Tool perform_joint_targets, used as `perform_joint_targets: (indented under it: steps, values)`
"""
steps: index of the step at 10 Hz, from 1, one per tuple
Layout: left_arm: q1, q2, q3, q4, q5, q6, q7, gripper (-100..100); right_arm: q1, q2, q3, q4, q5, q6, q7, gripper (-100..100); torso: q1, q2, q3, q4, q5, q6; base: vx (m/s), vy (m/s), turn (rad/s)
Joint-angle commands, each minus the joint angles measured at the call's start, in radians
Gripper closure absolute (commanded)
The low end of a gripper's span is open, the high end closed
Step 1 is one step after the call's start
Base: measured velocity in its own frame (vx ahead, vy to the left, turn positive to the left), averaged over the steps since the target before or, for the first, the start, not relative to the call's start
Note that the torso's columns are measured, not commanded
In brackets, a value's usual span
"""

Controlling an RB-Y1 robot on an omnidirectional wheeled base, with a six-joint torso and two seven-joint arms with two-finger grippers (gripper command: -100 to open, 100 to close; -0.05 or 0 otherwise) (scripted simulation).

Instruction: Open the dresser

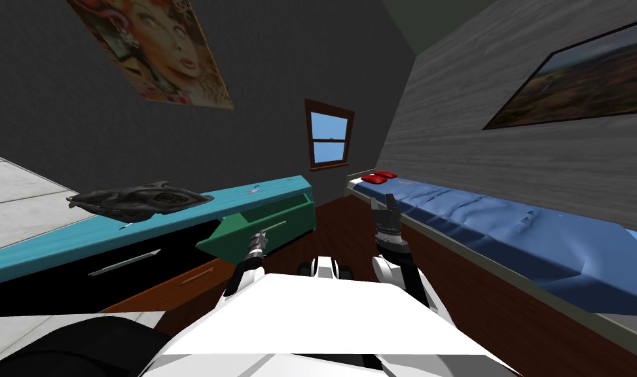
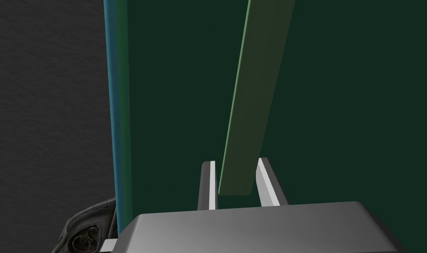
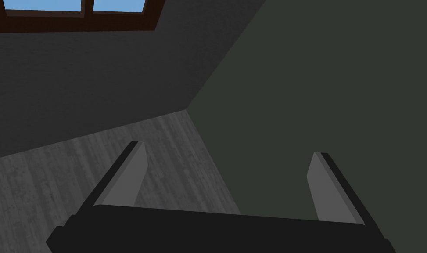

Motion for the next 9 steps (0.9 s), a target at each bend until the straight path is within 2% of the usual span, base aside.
perform_joint_targets:
  steps: [1,3,5,8,9]
  values:
    - [0.040,0.000,0.012,-0.074,0.019,0.044,0.005,-100,0.000,0.000,0.000,0.000,0.000,0.000,0.000,0,0.005,-0.008,-0.004,-0.004,0.003,0.000,0.047,-0.006,-0.016]
    - [0.067,0.000,0.020,-0.124,0.032,0.073,0.009,-100,0.001,0.000,0.000,0.000,0.000,0.000,0.000,0,0.011,-0.016,-0.009,-0.007,0.007,0.001,0.063,0.014,-0.015]
    - [0.094,0.000,0.027,-0.173,0.044,0.102,0.012,-100,0.001,0.000,0.000,0.000,0.000,0.000,0.000,0,0.007,-0.007,-0.003,-0.006,0.007,0.001,0.038,0.005,-0.012]
    - [0.135,0.000,0.039,-0.247,0.063,0.146,0.017,-100,0.001,0.000,0.000,0.000,0.000,0.000,0.000,0,0.001,0.000,-0.002,-0.001,0.000,-0.001,0.023,-0.007,-0.017]
    - [0.131,-0.003,0.034,-0.222,0.056,0.143,0.012,-100,0.001,0.000,0.000,0.000,0.000,0.000,0.000,0,-0.001,0.001,-0.002,0.001,-0.002,-0.001,0.015,-0.001,0.002]
